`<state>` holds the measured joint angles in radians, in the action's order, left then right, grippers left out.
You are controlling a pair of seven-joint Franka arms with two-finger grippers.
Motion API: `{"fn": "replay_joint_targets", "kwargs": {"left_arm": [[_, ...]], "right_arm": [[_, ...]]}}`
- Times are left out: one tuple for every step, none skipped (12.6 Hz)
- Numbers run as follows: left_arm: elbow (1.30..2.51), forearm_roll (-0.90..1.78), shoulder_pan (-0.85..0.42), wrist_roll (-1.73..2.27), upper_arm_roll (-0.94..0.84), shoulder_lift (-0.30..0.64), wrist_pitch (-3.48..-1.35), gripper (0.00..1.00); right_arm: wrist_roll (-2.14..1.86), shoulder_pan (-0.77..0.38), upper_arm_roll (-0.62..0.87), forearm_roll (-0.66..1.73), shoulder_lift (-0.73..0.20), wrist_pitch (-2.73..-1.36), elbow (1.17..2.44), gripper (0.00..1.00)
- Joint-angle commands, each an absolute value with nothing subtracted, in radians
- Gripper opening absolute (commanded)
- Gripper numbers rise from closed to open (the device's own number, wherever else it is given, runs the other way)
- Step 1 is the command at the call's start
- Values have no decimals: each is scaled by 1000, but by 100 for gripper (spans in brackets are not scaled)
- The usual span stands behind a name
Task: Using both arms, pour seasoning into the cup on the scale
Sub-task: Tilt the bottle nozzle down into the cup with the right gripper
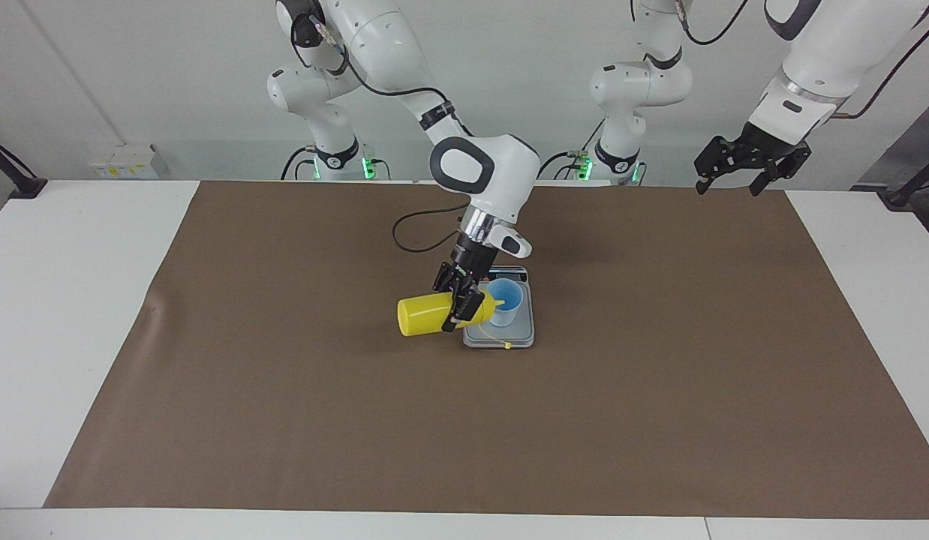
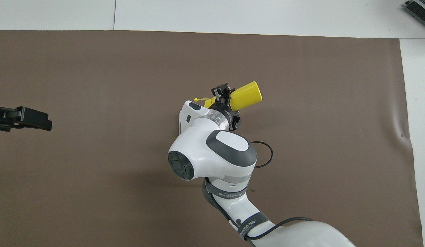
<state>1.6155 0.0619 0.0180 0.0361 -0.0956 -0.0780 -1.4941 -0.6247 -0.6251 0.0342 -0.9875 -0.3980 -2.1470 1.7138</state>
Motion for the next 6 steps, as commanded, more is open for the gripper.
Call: {"fn": "replay_joint_targets", "kwargs": {"left_arm": [[1641,77,21,31,-91,-103,-1494,100],[1641,77,21,31,-91,-103,-1494,100],[1641,77,21,31,-91,-103,-1494,100],[1641,77,21,31,-91,-103,-1494,100],[1641,77,21,31,-91,-103,-1494,100],[1641,75,21,31,-91,-103,-1494,100]], "right_arm": [[-635,-606,41,-1003,-345,-2152,1743,0],[-627,-601,43,-999,-341,-2154,1743,0],[-624,-600,41,-947,-334,-2158,1743,0],[-624,-594,41,-898,-325,-2177,1744,0],[-626,-577,41,-887,-318,-2186,1744,0],[-624,-562,41,-882,-311,-2198,1744,0]]}}
